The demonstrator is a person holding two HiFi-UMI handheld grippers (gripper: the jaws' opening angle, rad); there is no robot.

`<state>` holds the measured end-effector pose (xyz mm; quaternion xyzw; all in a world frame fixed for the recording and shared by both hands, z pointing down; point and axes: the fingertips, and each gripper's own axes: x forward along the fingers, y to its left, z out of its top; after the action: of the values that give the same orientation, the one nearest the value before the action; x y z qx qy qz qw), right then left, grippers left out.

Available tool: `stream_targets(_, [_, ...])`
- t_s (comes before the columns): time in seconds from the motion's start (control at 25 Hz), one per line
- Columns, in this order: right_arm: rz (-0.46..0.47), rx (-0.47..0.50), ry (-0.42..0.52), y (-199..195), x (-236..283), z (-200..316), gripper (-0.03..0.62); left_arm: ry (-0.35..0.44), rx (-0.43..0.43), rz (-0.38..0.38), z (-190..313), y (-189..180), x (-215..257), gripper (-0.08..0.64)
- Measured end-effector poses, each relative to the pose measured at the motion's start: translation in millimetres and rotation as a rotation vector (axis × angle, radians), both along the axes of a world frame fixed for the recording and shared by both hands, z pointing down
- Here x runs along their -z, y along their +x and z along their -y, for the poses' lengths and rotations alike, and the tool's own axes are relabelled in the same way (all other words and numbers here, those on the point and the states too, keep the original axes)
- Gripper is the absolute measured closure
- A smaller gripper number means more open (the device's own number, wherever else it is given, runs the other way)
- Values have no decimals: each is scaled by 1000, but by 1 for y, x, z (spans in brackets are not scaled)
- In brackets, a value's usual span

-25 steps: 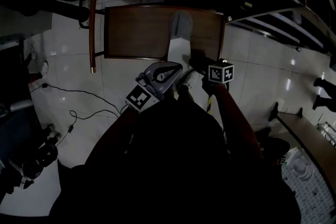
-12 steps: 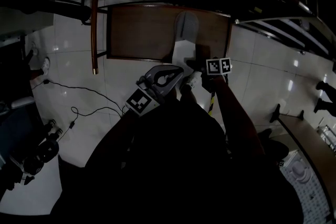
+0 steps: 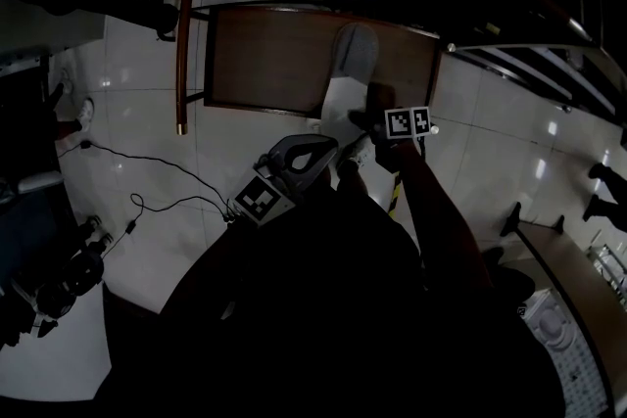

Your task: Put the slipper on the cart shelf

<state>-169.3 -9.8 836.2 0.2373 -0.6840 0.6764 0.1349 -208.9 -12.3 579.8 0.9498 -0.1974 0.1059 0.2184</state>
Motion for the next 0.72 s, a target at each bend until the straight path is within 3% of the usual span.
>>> stream_targets(0.24, [16, -7, 72, -3, 18, -6, 529, -20, 4, 4, -11, -9, -2, 558])
stream_targets(0.72, [34, -164, 318, 45, 119, -5, 529, 68, -41, -23, -16, 10, 30, 558])
